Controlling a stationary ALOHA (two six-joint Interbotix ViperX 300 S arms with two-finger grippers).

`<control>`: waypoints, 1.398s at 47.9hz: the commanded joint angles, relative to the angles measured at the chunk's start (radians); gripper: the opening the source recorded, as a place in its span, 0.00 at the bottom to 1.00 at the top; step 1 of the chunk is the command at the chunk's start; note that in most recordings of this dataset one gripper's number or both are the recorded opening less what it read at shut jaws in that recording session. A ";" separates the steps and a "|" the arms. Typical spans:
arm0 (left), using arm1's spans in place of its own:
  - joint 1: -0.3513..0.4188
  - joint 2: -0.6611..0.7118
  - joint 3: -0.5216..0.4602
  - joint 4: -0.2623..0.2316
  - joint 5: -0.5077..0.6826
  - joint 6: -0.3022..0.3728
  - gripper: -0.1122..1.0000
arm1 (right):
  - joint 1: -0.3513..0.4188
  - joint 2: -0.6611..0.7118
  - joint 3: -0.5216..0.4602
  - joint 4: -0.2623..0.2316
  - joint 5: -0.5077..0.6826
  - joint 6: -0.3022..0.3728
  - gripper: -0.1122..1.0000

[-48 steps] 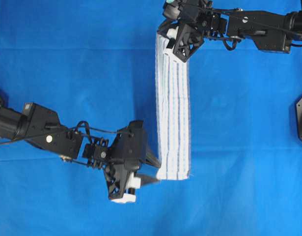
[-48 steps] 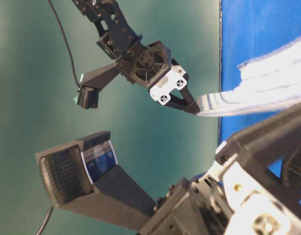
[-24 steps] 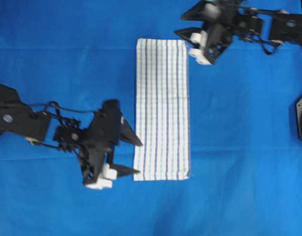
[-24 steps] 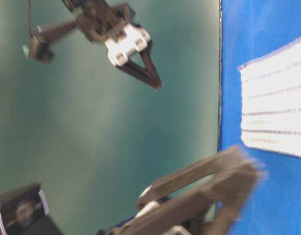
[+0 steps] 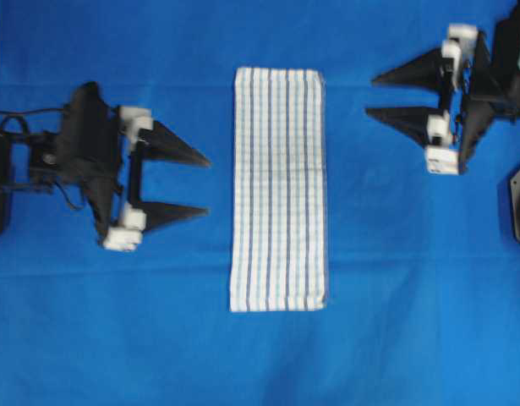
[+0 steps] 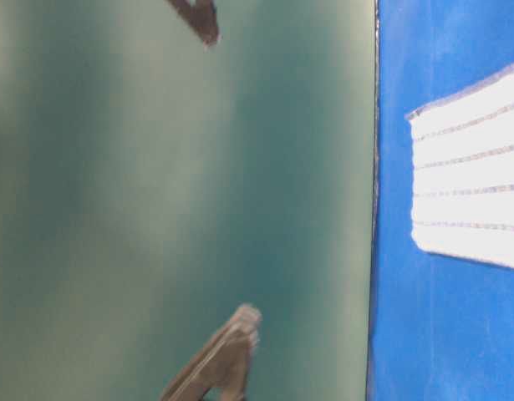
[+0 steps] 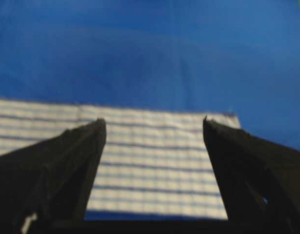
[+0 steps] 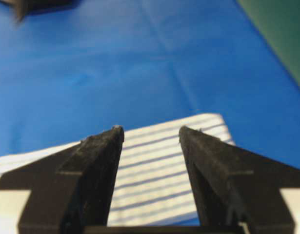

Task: Fold the blue towel.
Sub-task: 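Move both grippers to the strip's far end and grasp its corners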

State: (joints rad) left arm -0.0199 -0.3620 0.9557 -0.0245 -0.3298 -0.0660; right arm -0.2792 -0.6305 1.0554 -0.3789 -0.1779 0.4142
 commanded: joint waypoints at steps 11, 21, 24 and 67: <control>0.023 -0.049 0.023 0.000 -0.054 0.000 0.76 | 0.029 -0.002 0.020 0.017 -0.037 -0.002 0.60; 0.043 -0.034 0.009 0.000 -0.055 0.002 0.76 | 0.008 0.006 0.014 0.017 -0.037 -0.003 0.60; 0.078 -0.017 -0.003 0.000 -0.055 0.005 0.76 | -0.025 0.017 0.011 0.017 -0.037 -0.003 0.61; 0.443 0.617 -0.273 0.002 -0.150 0.006 0.92 | -0.319 0.790 -0.276 0.002 -0.167 -0.032 0.70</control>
State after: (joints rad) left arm 0.4065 0.2393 0.7118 -0.0245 -0.4571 -0.0614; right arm -0.5890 0.1289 0.8130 -0.3758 -0.3175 0.3835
